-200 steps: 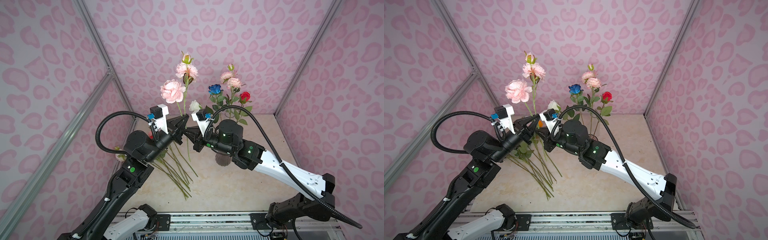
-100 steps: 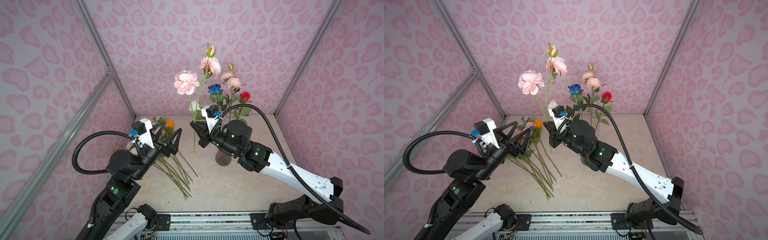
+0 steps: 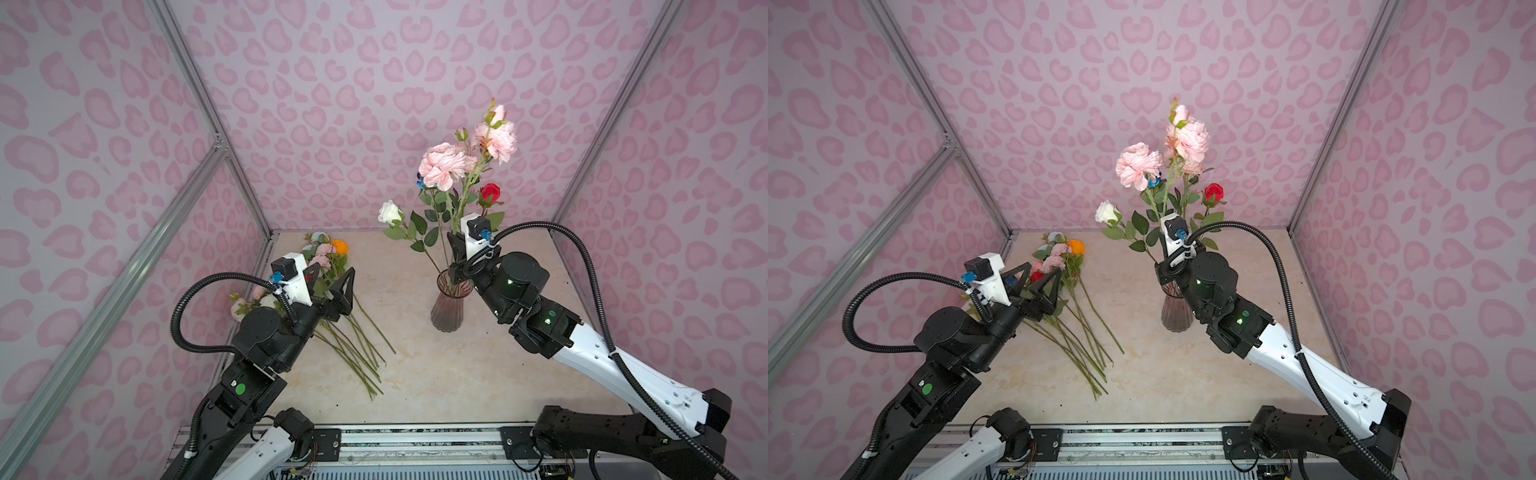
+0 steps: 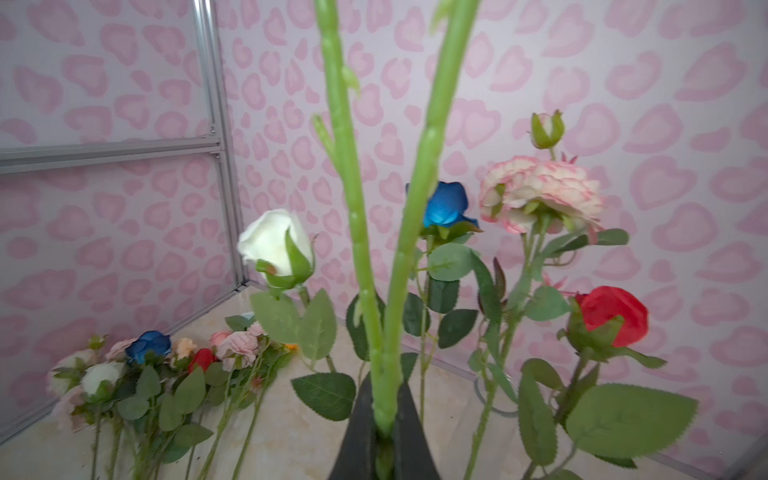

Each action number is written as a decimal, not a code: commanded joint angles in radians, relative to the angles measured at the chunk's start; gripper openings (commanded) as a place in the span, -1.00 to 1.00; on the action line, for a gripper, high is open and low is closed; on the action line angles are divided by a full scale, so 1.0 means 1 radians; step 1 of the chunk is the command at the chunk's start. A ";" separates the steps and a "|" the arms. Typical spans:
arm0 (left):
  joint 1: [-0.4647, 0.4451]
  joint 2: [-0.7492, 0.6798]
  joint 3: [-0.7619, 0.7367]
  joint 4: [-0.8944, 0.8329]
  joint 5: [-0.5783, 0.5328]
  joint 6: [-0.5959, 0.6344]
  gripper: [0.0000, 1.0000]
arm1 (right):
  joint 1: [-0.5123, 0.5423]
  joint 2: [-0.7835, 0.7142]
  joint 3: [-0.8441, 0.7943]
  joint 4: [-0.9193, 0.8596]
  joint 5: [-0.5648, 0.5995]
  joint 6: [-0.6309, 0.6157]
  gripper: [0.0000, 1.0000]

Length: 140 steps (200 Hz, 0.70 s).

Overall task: Arrange the flowers into the vase
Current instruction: 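Grasp the carnation stem with the right gripper while the left gripper releases, then lower the pink carnation stem into the pink vase with the right gripper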

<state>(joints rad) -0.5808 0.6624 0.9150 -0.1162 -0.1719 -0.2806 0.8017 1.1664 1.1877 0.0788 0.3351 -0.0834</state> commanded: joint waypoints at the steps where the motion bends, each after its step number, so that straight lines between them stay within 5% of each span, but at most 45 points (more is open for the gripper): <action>1: 0.001 0.041 0.013 0.035 -0.009 0.011 0.81 | -0.061 0.004 -0.038 0.071 -0.018 0.065 -0.99; 96: 0.002 0.040 -0.051 0.033 -0.020 -0.031 0.81 | -0.091 0.065 -0.221 0.219 -0.015 0.122 -0.99; 140: 0.002 0.048 -0.056 0.030 -0.021 -0.034 0.81 | -0.084 0.078 -0.244 0.187 -0.043 0.180 -0.80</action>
<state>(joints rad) -0.5804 0.7082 0.8639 -0.1173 -0.1837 -0.3119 0.7113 1.2472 0.9596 0.2348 0.3111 0.0456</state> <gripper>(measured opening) 0.905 0.073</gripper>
